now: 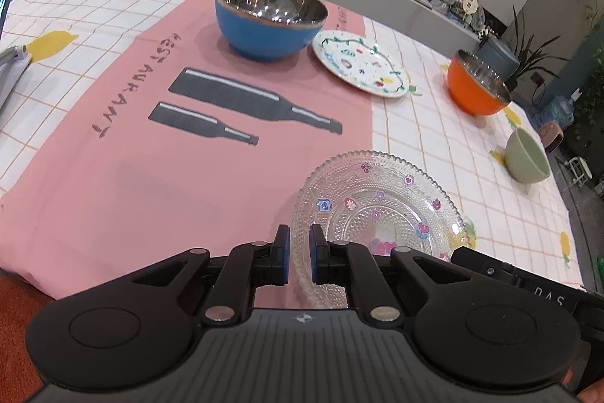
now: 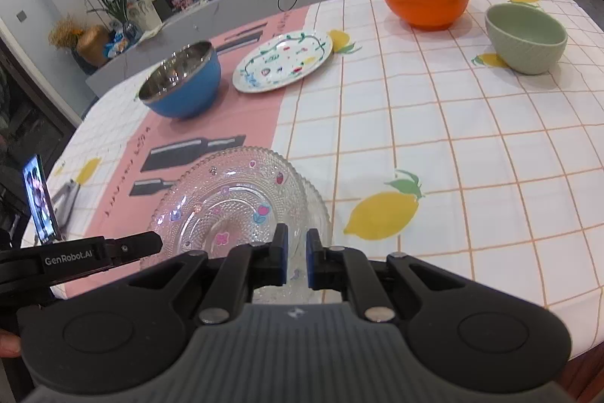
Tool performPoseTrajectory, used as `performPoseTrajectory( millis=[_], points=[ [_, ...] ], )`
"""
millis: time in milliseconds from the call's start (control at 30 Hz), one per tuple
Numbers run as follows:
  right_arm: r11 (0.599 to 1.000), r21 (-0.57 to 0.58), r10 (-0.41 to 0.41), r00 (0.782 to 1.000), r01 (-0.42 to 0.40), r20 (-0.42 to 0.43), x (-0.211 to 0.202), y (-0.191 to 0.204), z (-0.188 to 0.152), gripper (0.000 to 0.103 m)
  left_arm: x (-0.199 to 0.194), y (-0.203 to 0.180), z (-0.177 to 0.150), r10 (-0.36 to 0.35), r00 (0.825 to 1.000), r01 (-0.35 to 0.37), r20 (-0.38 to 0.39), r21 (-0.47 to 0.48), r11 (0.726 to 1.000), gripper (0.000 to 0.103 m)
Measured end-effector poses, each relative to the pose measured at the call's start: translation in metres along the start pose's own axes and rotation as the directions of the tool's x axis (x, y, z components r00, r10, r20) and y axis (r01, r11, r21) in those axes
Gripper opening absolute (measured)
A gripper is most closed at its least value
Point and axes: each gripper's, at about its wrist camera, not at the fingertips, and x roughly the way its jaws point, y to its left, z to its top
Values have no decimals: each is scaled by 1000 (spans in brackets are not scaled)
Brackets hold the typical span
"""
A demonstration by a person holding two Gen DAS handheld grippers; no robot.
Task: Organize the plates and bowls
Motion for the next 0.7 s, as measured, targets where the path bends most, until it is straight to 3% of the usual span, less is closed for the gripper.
performPoseTrajectory(
  millis=[700],
  points=[
    [991, -95, -96, 995, 92, -40, 8, 4, -2, 4, 5, -21, -5, 83, 996, -81, -14, 135, 988, 10]
  ],
)
